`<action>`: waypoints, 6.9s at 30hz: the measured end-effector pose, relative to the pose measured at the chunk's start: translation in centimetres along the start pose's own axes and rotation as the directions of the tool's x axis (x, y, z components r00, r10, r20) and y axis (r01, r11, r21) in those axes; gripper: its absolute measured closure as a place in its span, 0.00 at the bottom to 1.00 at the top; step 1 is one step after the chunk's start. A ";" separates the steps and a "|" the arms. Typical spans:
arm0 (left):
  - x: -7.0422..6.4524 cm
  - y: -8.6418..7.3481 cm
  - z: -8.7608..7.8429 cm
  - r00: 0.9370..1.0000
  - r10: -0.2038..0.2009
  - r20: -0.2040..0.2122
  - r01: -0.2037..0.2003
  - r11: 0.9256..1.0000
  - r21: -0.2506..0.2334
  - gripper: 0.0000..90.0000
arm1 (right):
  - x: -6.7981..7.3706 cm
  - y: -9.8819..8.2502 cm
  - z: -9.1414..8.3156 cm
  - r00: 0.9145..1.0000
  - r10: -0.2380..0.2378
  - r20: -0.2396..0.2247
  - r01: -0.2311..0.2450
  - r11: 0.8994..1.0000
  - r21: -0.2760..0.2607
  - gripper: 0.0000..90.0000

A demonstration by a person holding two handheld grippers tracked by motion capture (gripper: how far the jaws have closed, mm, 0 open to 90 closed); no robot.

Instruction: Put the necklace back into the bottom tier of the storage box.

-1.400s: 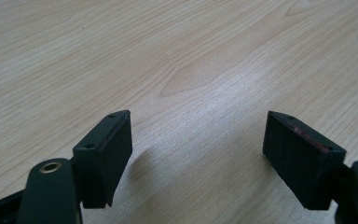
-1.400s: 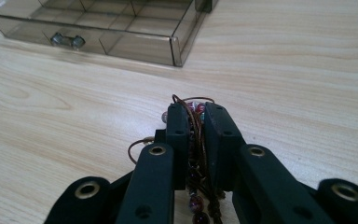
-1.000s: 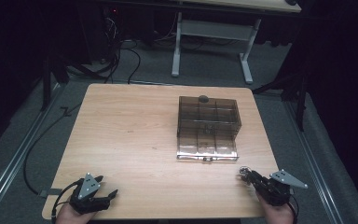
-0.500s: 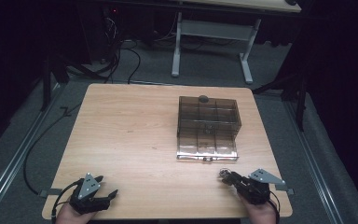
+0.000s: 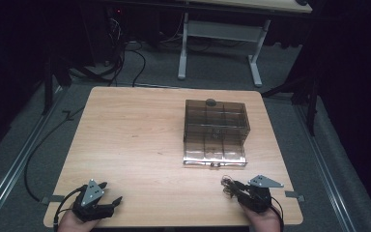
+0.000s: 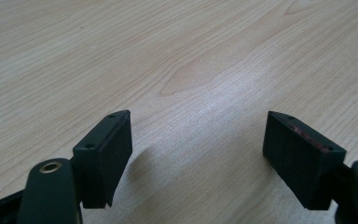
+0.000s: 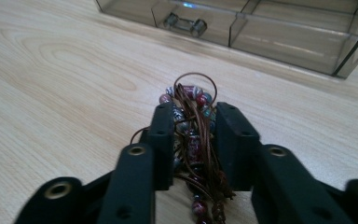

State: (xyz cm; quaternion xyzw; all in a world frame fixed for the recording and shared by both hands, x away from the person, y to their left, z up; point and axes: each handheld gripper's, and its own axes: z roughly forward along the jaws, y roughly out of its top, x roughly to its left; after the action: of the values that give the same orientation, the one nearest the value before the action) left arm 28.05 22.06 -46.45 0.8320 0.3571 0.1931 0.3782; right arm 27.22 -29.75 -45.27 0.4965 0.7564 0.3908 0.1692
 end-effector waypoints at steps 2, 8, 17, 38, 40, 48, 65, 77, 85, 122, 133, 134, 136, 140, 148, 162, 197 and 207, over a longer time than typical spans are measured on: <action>0.0 0.0 0.0 1.000 0.000 0.000 0.000 1.000 0.000 0.27 | 0.0 0.1 -0.3 1.000 -0.001 -0.001 0.001 1.000 -0.016 0.70; 0.0 0.0 0.0 1.000 0.002 -0.003 -0.002 1.000 -0.002 0.27 | -0.1 1.1 -2.5 0.999 -0.018 0.027 0.020 0.996 -0.092 0.70; -0.1 0.0 -0.1 1.000 0.004 -0.013 -0.004 1.000 -0.012 0.27 | -3.0 0.7 -2.8 0.991 0.042 0.127 -0.041 0.999 -0.008 0.88; -0.1 -0.1 -0.1 1.000 0.008 -0.004 -0.008 1.000 -0.018 0.27 | -3.3 2.8 -1.7 0.988 0.000 0.155 -0.045 0.957 0.286 0.86; -0.1 -0.1 -0.1 1.000 0.008 -0.003 -0.009 1.000 -0.017 0.27 | -3.3 3.3 -1.7 0.988 0.001 0.153 -0.051 0.945 0.323 0.85; -0.1 0.0 -0.1 1.000 0.011 0.005 -0.011 1.000 -0.014 0.27 | -3.1 4.3 -1.3 0.989 -0.036 0.147 -0.030 0.904 0.425 0.83; -0.1 0.0 -0.1 1.000 0.016 0.017 -0.016 1.000 -0.010 0.27 | -3.0 5.5 -0.5 0.995 -0.025 0.093 -0.033 0.814 0.579 0.79; -0.1 0.0 -0.1 1.000 0.022 0.018 -0.022 1.000 -0.004 0.27 | -2.9 6.4 -0.5 0.998 -0.023 0.058 -0.022 0.749 0.663 0.73; -0.1 0.0 -0.1 1.000 0.022 0.019 -0.022 1.000 -0.004 0.27 | -2.5 7.6 -0.8 0.999 -0.022 0.046 -0.014 0.742 0.670 0.69; -0.1 0.0 -0.1 0.999 0.022 0.031 -0.022 1.000 -0.004 0.27 | 0.4 9.0 4.5 0.991 -0.125 -0.044 0.118 0.682 0.721 0.83; -0.1 0.0 -0.1 0.999 0.022 0.031 -0.022 1.000 -0.004 0.27 | 0.6 9.9 3.6 0.992 -0.121 -0.031 0.107 0.692 0.714 0.84; -0.1 0.0 -0.1 0.999 0.023 0.031 -0.023 1.000 -0.003 0.27 | 0.6 10.0 3.4 0.993 -0.117 -0.022 0.097 0.692 0.715 0.84; -0.1 0.0 -0.1 0.999 0.021 0.032 -0.021 1.000 -0.003 0.27 | 0.4 10.4 3.0 0.991 -0.132 -0.037 0.119 0.699 0.705 0.84; 0.0 0.0 -0.1 0.999 0.024 0.033 -0.024 1.000 0.000 0.27 | 0.2 11.0 2.5 0.991 -0.129 -0.030 0.113 0.706 0.699 0.84; -0.1 0.0 -0.1 0.999 0.025 0.030 -0.024 1.000 -0.003 0.27 | 0.0 12.1 1.9 0.992 -0.125 -0.031 0.112 0.719 0.686 0.84; -0.1 0.0 -0.1 0.999 0.027 0.031 -0.027 1.000 -0.002 0.27 | 0.3 14.2 1.6 0.988 -0.149 -0.037 0.135 0.724 0.676 0.84; -0.1 0.0 -0.1 0.999 0.028 0.033 -0.028 1.000 0.000 0.27 | 0.0 19.5 6.4 0.987 -0.157 -0.036 0.141 0.739 0.659 0.84; 0.0 0.0 -0.1 0.999 0.030 0.036 -0.030 1.000 0.000 0.27 | -0.1 19.9 8.9 0.986 -0.162 -0.036 0.146 0.737 0.660 0.84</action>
State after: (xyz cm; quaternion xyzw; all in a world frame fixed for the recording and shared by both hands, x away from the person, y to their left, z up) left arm 27.98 22.06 -46.37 0.8406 0.3380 0.1836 0.3813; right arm 45.25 -22.05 -35.86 0.4646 0.8818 0.0773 0.0238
